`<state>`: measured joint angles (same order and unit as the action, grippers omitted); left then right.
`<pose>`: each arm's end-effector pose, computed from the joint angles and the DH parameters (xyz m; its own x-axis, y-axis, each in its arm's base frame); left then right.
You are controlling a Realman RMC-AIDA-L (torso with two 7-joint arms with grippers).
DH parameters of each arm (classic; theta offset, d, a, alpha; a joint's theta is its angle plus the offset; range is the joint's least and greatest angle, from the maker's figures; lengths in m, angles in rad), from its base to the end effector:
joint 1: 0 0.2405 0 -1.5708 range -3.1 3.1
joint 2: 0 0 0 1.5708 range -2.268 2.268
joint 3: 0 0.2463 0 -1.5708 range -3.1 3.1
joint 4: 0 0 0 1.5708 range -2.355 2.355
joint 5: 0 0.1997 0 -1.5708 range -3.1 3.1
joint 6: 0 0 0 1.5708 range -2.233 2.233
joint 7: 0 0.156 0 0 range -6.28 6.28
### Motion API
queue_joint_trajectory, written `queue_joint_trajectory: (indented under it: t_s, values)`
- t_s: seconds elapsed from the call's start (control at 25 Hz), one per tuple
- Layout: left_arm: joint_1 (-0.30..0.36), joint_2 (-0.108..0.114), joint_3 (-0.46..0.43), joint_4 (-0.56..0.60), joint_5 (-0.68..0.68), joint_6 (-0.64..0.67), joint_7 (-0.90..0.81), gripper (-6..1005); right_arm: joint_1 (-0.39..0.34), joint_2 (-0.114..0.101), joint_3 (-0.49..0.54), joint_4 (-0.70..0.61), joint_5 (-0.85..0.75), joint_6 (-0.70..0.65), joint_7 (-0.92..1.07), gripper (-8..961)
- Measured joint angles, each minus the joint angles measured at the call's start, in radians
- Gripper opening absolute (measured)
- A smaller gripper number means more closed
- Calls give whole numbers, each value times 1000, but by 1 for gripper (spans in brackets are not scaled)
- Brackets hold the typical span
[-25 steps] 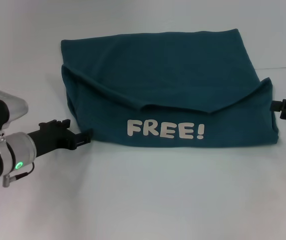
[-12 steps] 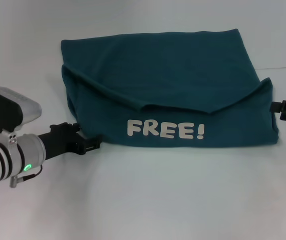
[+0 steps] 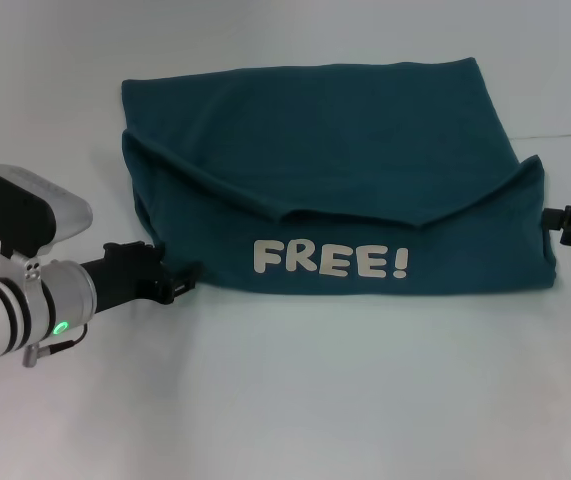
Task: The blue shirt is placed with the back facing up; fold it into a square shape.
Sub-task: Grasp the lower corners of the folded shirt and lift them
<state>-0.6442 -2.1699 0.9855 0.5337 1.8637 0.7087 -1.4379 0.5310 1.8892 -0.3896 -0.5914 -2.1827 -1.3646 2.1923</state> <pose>-0.2502 0.3975 -0.0658 0.8169 0.4306 0.3838 0.5768 -0.6129 -0.5400 0.3311 0.3533 0.0923 0.1054 -0.7428 -0.6612 -0.9911 -0.1331 -0.0084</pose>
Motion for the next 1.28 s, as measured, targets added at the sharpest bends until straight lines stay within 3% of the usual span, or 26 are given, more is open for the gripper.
queue_joint_trajectory:
  t_s: [0.12, 0.76, 1.28]
  values:
    - [-5, 0, 11, -1, 0, -18, -4, 677, -2, 0, 0, 0, -1, 1, 0, 625]
    - [-11, 1, 36, 0, 0, -31, -9, 28, -5, -12, -11, -2, -133, 51, 40, 626]
    - [-25, 4, 48, 5, 0, -27, -22, 24, 35, 37, -66, 9, -141, 217, 37, 625]
